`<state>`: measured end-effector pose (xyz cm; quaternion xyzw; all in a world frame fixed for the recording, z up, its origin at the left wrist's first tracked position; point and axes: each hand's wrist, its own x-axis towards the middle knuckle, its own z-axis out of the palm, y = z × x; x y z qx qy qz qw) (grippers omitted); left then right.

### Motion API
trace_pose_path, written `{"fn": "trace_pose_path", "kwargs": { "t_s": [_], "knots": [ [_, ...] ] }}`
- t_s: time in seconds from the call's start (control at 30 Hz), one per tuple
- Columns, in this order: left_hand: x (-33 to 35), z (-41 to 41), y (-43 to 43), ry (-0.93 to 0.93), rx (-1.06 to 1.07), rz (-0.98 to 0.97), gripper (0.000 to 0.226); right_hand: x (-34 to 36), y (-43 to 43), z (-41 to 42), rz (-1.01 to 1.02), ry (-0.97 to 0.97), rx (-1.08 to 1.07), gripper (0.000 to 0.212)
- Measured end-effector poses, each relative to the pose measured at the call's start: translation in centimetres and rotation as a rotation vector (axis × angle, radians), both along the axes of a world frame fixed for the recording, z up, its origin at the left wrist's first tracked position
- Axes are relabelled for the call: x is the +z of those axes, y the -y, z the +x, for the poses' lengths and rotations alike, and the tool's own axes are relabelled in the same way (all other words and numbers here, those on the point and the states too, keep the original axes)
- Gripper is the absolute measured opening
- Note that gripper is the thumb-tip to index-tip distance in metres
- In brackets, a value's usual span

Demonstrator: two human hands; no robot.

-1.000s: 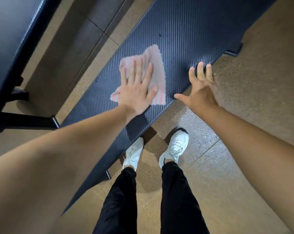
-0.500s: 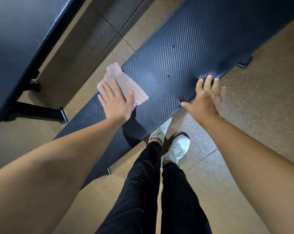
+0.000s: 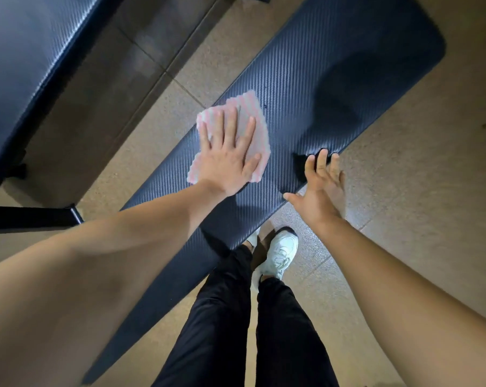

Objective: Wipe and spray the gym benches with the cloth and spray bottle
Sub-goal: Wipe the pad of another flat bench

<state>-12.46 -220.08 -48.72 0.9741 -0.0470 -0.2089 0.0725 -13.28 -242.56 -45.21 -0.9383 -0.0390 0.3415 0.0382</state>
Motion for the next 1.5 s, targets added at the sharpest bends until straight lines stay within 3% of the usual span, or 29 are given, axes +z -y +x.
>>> {"fn": "trace_pose_path", "kwargs": {
  "t_s": [0.17,0.27,0.33,0.4,0.5,0.7,0.87,1.07,1.17,1.27,1.43,1.5],
  "knots": [
    [-0.3,3.3,4.8,0.075,-0.329,-0.069,0.072,-0.1,1.7,-0.2,0.220,-0.031,-0.101,0.096],
    [-0.6,2.5,7.8,0.100,-0.454,-0.129,0.075,0.3,4.1,0.4,0.445,0.065,-0.333,0.054],
    [-0.7,2.2,9.0,0.099,-0.497,-0.129,0.075,0.5,5.0,1.2,0.464,0.225,-0.509,0.031],
    [-0.7,2.6,9.3,0.097,-0.547,-0.123,0.074,0.8,5.2,2.2,0.426,0.301,-0.591,0.032],
    [-0.8,4.9,7.8,0.080,-0.554,-0.083,0.073,1.1,5.7,3.5,0.368,0.269,-0.592,0.046],
    [-0.3,11.3,1.9,0.049,0.041,-0.036,0.073,1.0,7.3,8.4,0.282,0.292,-0.487,0.063],
    [-0.3,12.5,2.4,0.024,0.205,-0.008,0.074,-0.3,9.3,12.5,0.166,0.273,-0.388,0.084],
    [-0.3,11.5,7.3,0.016,0.133,0.018,0.070,-0.7,10.8,13.7,0.186,0.147,-0.334,0.088],
    [-0.3,11.1,9.6,0.046,-0.036,-0.026,0.067,-0.5,12.3,14.1,0.230,0.106,-0.308,0.087],
    [0.2,10.7,13.3,0.064,-0.261,-0.059,0.067,-0.9,14.2,14.0,0.398,0.073,-0.306,0.081],
    [-0.3,11.6,15.6,0.065,-0.478,-0.078,0.067,-0.1,15.7,15.6,0.549,0.146,-0.529,0.038],
    [-0.4,12.3,14.9,0.062,-0.512,-0.052,0.066,0.6,16.0,16.7,0.555,0.180,-0.621,0.035]
  ]
}}
